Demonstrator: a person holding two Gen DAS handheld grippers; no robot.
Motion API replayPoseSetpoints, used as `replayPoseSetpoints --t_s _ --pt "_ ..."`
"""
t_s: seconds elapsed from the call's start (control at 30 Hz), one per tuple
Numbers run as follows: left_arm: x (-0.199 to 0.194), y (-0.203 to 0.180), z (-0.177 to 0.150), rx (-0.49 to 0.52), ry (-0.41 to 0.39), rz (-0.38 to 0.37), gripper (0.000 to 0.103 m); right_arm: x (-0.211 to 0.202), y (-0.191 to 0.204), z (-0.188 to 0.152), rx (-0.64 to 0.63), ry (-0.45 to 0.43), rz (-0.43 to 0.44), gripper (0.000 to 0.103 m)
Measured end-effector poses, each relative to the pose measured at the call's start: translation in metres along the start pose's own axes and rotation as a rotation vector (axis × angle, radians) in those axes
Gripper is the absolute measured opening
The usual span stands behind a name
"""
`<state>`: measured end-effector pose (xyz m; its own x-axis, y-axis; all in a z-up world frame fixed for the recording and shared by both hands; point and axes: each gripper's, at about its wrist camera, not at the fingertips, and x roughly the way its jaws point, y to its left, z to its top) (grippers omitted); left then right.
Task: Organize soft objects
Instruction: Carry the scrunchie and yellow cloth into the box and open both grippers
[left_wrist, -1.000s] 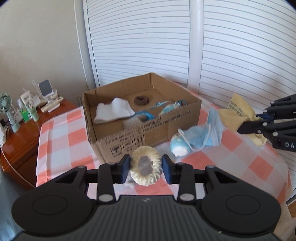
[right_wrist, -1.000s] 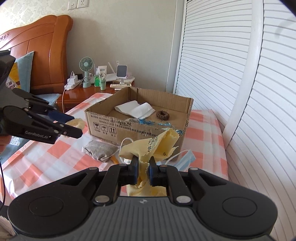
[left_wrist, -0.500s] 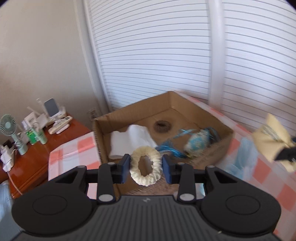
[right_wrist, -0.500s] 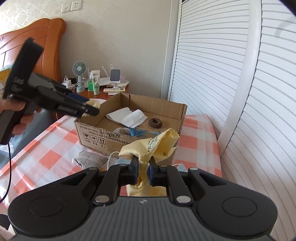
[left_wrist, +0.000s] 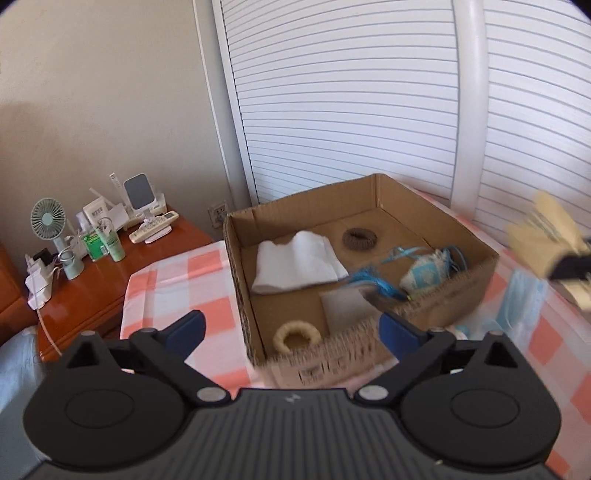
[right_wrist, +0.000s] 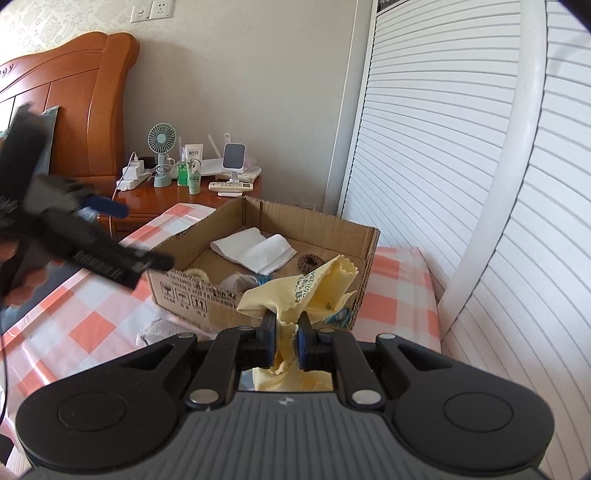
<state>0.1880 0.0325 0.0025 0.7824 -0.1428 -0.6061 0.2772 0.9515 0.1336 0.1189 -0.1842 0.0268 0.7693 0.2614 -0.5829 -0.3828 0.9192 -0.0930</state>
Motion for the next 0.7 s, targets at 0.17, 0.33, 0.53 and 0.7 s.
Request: replayPoseSetpoints --t_s 0.17,0.33,0.53,0.7 --pt "-0.035 -0.008 -0.021 -0.035 0.001 0.018 0.101 0.022 -0.003 0.024 0.017 -0.001 0.041 0.014" --pt "-0.052 -0.008 -0.034 -0.073 0.02 0.034 0.101 0.054 0.007 0.054 -0.008 0.003 0.088 0.014" --pt "-0.062 0.005 -0.045 -0.105 0.026 0.13 0.101 0.113 0.03 0.086 -0.007 0.065 0.16 0.014" --pt "-0.062 0.017 -0.056 -0.151 0.055 0.138 0.101 0.153 0.05 0.101 -0.016 0.097 0.155 0.018"
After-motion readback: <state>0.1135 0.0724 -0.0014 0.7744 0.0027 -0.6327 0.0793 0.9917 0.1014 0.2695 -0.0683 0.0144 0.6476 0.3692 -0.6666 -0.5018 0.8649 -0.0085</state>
